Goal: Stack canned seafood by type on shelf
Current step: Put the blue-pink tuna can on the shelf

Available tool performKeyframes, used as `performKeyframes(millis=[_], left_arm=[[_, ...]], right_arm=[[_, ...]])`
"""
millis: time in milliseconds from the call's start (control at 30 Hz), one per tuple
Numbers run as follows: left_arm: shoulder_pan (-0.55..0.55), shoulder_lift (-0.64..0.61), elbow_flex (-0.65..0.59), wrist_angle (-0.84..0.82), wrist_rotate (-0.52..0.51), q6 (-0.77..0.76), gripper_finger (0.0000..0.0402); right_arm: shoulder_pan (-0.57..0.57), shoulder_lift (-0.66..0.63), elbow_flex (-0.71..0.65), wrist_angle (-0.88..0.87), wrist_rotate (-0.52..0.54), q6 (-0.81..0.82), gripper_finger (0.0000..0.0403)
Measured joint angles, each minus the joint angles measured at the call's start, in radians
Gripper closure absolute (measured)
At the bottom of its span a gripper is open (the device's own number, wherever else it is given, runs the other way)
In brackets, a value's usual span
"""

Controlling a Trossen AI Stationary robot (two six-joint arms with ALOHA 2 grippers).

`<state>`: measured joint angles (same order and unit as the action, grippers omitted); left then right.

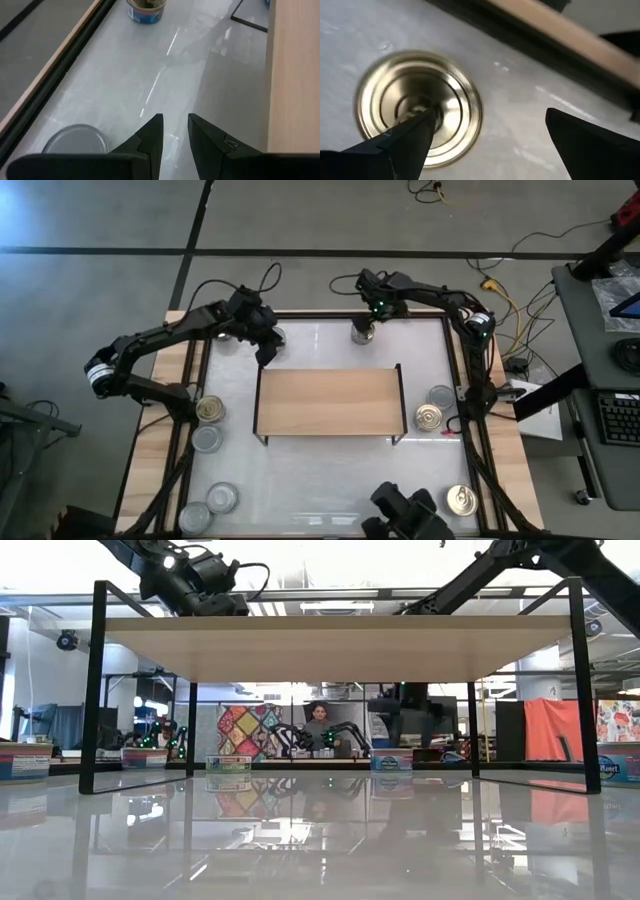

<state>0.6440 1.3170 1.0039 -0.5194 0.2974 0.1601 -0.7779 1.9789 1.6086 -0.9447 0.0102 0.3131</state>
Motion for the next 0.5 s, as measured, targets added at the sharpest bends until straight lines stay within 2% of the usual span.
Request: performKeyframes(millis=[100,267,333,500], left_arm=[[0.001,0.022,-0.001,0.033,0.0,0.023,0.0326],[0.001,0.08,-0.001,0.128,0.006,0.024,0.0326],[0.001,0.103,-0.001,0.155,0.034,0.026,0.0326],[0.001,0.152,0.001,0.198,0.069,0.033,0.0326]], right_arm=[[-0.001,0.0,-0.018,0.044,-0.096,-0.011,0.0034],[0.016,0.001,-0.022,0.215,-0.363,-0.017,0.0035],[0.028,0.0,-0.021,0.274,-0.435,-0.019,0.0035],[0.044,-0.016,-0.013,0.279,-0.457,-0.11,0.0035]])
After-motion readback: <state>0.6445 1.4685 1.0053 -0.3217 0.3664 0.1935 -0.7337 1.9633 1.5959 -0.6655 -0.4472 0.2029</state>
